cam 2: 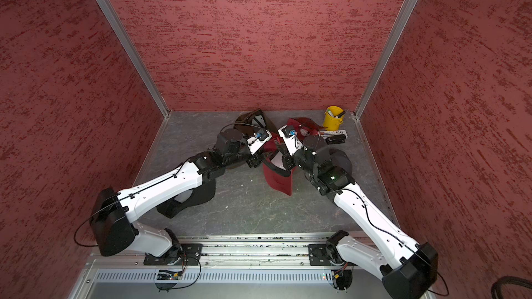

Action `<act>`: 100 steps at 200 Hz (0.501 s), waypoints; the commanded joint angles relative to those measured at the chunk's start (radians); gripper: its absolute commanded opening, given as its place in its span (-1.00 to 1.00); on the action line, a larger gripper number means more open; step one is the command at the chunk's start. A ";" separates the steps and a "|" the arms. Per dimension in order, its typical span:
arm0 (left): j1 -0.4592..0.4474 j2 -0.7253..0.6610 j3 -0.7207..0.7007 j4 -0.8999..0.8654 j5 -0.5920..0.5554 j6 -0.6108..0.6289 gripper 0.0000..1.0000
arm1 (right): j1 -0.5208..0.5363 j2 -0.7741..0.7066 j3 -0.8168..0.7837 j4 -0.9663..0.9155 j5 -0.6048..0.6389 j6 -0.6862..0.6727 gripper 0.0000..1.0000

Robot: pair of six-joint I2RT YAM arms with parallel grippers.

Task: Open the adjustable buckle of the baseball cap
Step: Pick up the baseball cap from the center of the board.

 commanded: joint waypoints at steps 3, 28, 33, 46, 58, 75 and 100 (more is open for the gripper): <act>-0.008 0.021 0.036 0.069 -0.086 0.048 0.32 | -0.005 -0.018 -0.003 0.032 -0.046 -0.006 -1.00; -0.013 0.029 0.033 0.110 -0.123 0.088 0.28 | -0.002 -0.001 0.005 0.001 -0.041 -0.023 -1.00; -0.013 0.032 0.033 0.114 -0.123 0.098 0.28 | -0.003 0.003 0.011 -0.006 -0.041 -0.025 -1.00; -0.013 0.043 0.039 0.115 -0.122 0.119 0.23 | -0.003 0.010 0.021 -0.019 -0.040 -0.028 -1.00; -0.013 0.053 0.044 0.112 -0.116 0.132 0.07 | -0.003 0.012 0.029 -0.023 -0.038 -0.028 -0.98; -0.011 0.064 0.052 0.110 -0.110 0.141 -0.34 | -0.004 0.006 0.026 -0.017 -0.033 -0.023 -0.97; -0.012 0.069 0.074 0.081 -0.117 0.142 -0.92 | -0.003 -0.005 0.009 0.009 -0.019 -0.015 -0.94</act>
